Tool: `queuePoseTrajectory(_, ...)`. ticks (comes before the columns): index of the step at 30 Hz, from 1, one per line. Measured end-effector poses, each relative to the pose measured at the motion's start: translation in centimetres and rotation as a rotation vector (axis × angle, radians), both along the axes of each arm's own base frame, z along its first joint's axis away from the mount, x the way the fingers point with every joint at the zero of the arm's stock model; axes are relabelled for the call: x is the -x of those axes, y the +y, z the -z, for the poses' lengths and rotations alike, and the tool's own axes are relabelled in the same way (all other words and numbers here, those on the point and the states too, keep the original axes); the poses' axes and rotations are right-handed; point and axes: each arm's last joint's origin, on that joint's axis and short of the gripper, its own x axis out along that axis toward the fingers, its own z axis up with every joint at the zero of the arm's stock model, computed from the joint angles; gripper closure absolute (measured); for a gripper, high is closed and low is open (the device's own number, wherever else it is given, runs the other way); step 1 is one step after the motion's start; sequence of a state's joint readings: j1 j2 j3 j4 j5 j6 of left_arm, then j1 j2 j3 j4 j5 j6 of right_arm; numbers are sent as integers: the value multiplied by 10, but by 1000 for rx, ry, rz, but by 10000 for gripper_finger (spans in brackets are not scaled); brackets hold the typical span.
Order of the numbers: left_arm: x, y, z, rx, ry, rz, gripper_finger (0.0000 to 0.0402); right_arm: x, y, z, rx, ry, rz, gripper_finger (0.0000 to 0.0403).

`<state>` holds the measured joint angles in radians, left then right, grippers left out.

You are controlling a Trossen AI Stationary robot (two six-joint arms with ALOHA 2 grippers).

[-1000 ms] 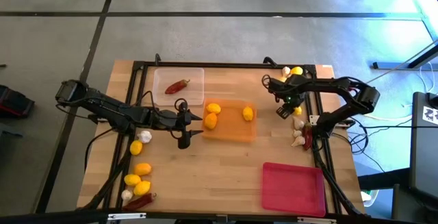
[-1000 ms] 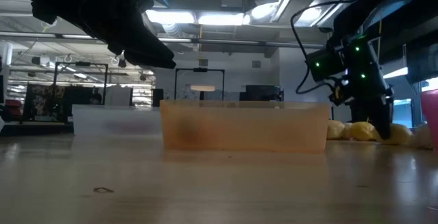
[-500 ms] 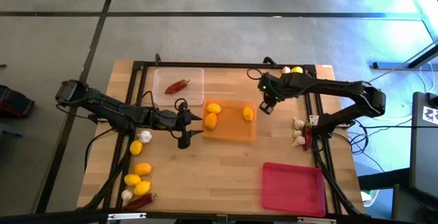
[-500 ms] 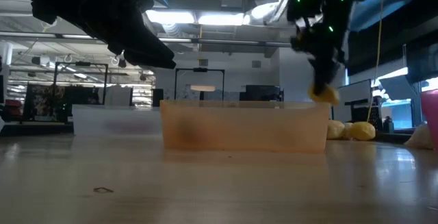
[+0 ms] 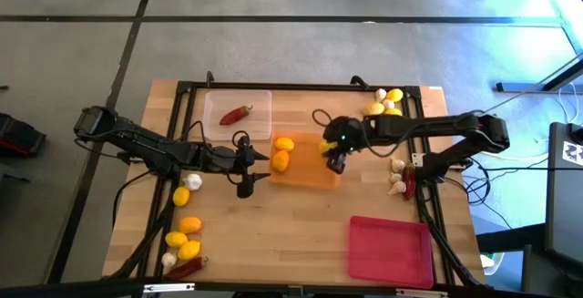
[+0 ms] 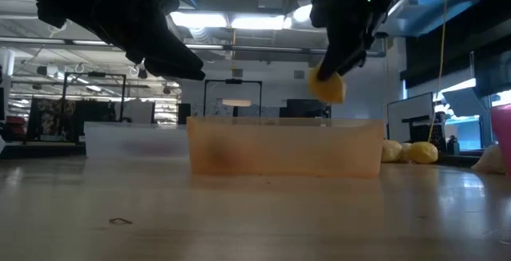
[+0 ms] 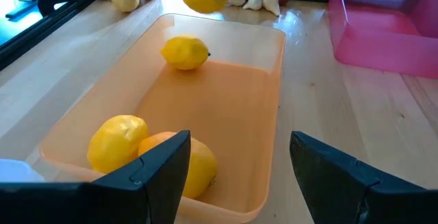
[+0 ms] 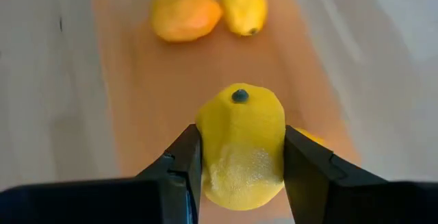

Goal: Sort produce into baskets
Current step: Put the lemon into the orange bin

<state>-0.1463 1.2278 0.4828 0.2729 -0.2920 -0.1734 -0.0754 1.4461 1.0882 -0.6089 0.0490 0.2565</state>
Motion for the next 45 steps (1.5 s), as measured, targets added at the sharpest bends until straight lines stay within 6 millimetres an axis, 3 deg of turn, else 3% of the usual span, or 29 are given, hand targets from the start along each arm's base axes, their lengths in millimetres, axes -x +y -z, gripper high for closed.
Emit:
queuePoseTrajectory(10, 0, 0, 0, 0, 0, 0, 155, -22, 23, 43, -18, 138, -89, 264)
queuePoseTrajectory(20, 0, 0, 0, 0, 0, 0, 155, -30, 25, 71, -103, 234, -127, 264)
queuePoseTrajectory(27, 0, 0, 0, 0, 0, 0, 155, -31, 25, 73, -108, 243, -126, 253)
queuePoseTrajectory(35, 0, 0, 0, 0, 0, 0, 155, -31, 25, 72, -110, 239, -126, 167)
queuePoseTrajectory(45, 0, 0, 0, 5, -1, -2, 155, -17, 25, 45, -100, 193, -143, 135)
